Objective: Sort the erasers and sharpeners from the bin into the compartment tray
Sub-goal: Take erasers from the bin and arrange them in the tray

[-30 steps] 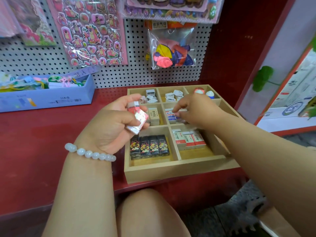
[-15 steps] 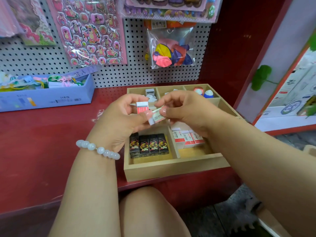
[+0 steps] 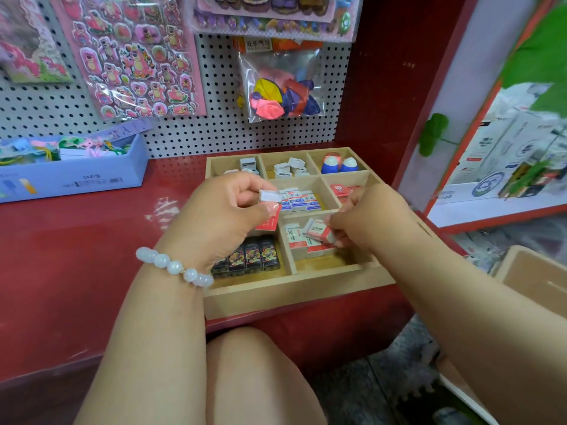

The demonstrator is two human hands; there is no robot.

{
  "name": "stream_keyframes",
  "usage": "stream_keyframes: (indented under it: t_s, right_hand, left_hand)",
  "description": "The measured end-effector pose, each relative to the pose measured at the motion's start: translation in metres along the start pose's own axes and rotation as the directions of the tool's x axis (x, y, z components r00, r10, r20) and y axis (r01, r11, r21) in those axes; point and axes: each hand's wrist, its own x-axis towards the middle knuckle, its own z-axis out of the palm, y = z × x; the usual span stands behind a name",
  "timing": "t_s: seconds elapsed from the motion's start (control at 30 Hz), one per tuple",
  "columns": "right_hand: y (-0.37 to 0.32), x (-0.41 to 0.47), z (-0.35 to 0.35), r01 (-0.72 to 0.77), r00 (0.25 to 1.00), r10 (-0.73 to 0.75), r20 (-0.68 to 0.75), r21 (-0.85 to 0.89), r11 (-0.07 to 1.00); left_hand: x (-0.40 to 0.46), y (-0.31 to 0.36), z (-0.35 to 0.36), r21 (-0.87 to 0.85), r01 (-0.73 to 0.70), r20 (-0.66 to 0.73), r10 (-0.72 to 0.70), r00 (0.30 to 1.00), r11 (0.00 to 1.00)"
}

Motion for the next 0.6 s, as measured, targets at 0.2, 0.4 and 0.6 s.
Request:
stream_keyframes:
  t_s: [0.2,0.4,0.6]
  right_hand:
    - [-0.004,-0.009,0.007,0.034,0.998,-0.037,0.051,0.061,0.998]
    - [-0.031,-0.02,0.008,0.023,0.97,0.065,0.235,-0.353,0.935]
    - [-0.026,-0.014,0.0,0.068,0.998,-0.065,0.023,-0.15,0.986]
  left_hand:
    - [0.002,0.002,0.002,0.002,-0.033,-0.034,0.033,0.999,0.999]
    - [0.003,0.001,0.002,0.007,-0.05,-0.017,0.05,0.999,0.999]
    - [0.003,0.0,0.002,-0.056,-0.057,-0.066,0.053,0.996,0.997]
